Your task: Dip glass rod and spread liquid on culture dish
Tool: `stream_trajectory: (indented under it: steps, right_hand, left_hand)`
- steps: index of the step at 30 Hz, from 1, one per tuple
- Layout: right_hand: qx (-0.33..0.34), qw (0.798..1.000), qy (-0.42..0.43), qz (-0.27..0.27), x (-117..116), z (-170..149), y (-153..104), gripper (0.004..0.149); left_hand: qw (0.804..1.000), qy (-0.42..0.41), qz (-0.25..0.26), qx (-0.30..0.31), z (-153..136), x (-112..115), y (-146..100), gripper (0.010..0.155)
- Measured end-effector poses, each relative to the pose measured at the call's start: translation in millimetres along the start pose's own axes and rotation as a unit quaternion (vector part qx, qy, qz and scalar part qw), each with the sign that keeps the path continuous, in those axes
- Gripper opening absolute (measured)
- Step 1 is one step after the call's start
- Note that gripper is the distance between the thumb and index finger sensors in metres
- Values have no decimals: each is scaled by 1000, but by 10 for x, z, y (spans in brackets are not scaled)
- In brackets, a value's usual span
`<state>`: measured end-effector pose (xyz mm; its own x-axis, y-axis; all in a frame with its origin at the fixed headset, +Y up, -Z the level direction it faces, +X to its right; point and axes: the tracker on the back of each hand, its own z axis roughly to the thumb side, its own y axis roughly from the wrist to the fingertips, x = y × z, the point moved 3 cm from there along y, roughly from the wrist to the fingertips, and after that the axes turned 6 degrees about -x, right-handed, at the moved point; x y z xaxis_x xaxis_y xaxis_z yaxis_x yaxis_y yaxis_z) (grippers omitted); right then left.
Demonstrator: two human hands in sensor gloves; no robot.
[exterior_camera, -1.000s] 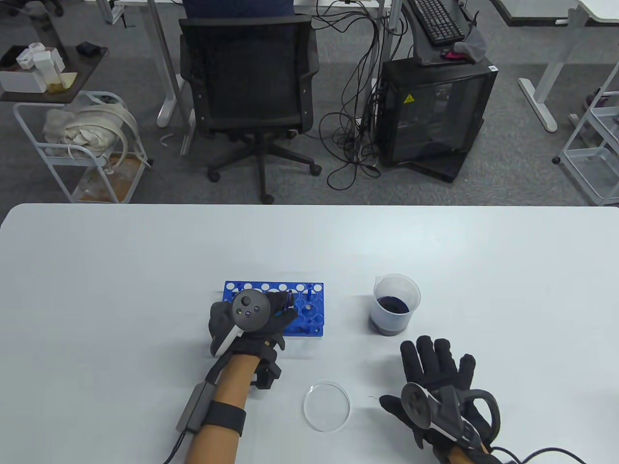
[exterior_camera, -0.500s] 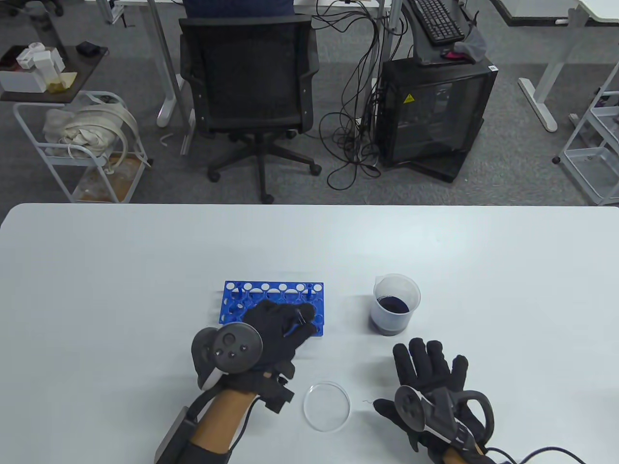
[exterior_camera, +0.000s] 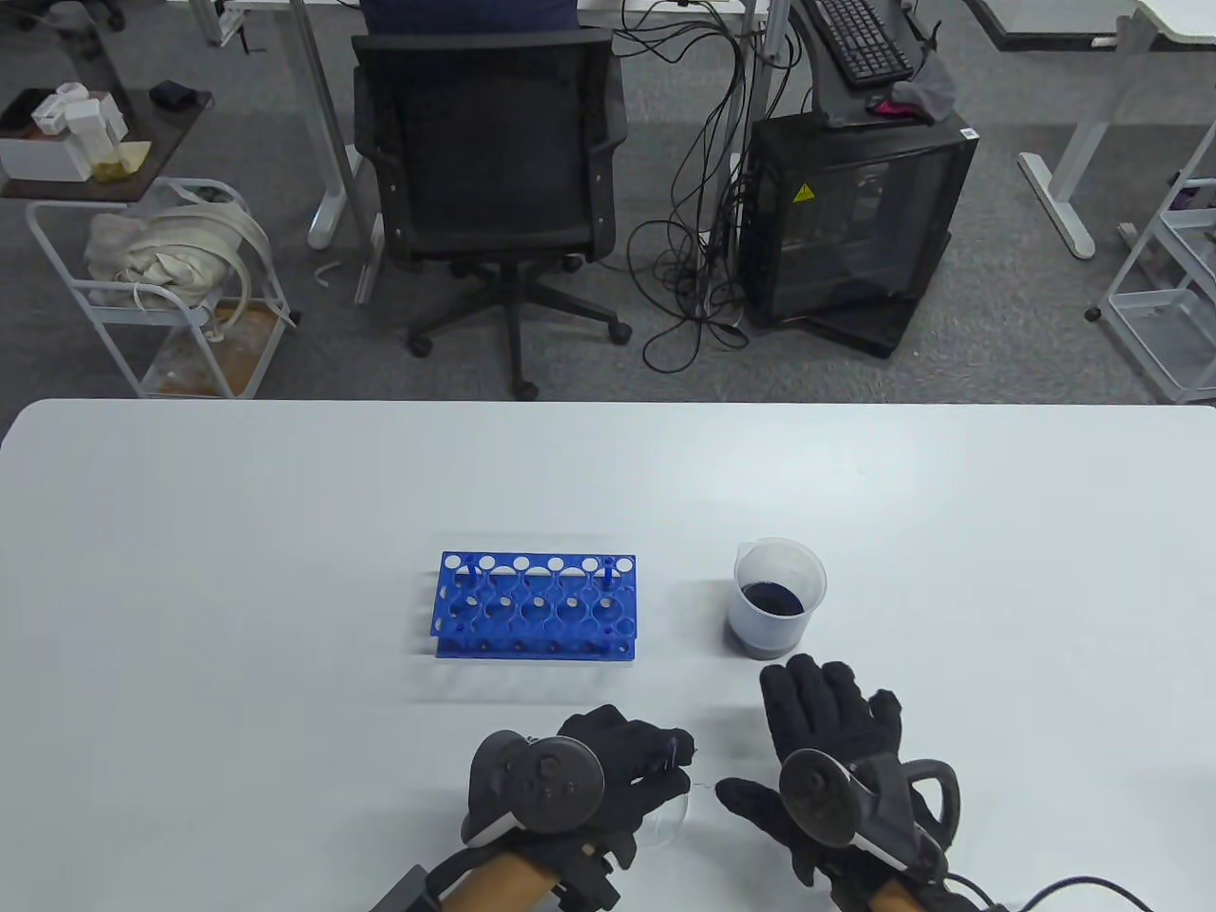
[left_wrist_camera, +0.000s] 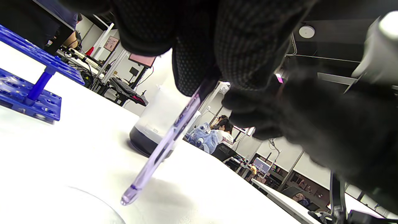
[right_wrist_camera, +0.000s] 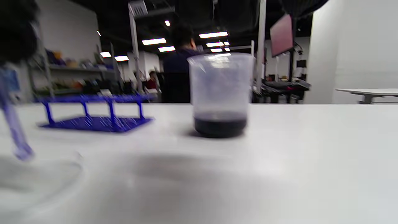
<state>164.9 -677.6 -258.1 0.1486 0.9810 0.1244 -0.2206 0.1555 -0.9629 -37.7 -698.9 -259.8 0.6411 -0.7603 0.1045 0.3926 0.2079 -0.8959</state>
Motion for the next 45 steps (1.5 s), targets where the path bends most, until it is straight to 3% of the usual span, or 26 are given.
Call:
stream_trajectory:
  steps: [3,6,10,13,16,19,23,28,32,40,45]
  right_hand:
    - [62,995,62,-37,160,379,-19,88]
    - [74,993,52,-73,171,599,-43,73]
    - [56,993,58,-81,107,622,-36,48]
    - [56,993,80,-63,75,594,-26,44]
    - [54,990,108,-69,85,526,-31,40]
    - [44,985,147,-80,154,402,-42,39]
    - [33,978,172,-114,252,200,-65,38]
    - [17,972,196,-125,263,41,-67,38]
    - [4,971,199,-129,233,-51,-50,38]
    - [-2,973,191,-131,192,-81,-24,38]
    - [-44,957,234,-165,606,-273,122,38]
  left_hand:
    - [1000,-4,-3,0,3,20,-4,45]
    - [1000,-5,-9,0,-7,55,-4,48]
    - [1000,-7,-16,0,-43,91,-8,47]
    - [999,-17,-28,-1,-72,138,-11,46]
    - [999,-24,-39,-2,-89,131,-12,49]
    - [999,0,-36,-5,-171,58,-77,70]
    - [982,89,-161,-41,-396,144,-149,98]
    - [960,132,-234,-74,-613,443,-116,111]
    - [948,96,-286,-102,-731,662,-65,119]
    - [940,100,-305,-115,-769,773,-46,115]
    - [938,99,-309,-119,-772,775,-51,112]
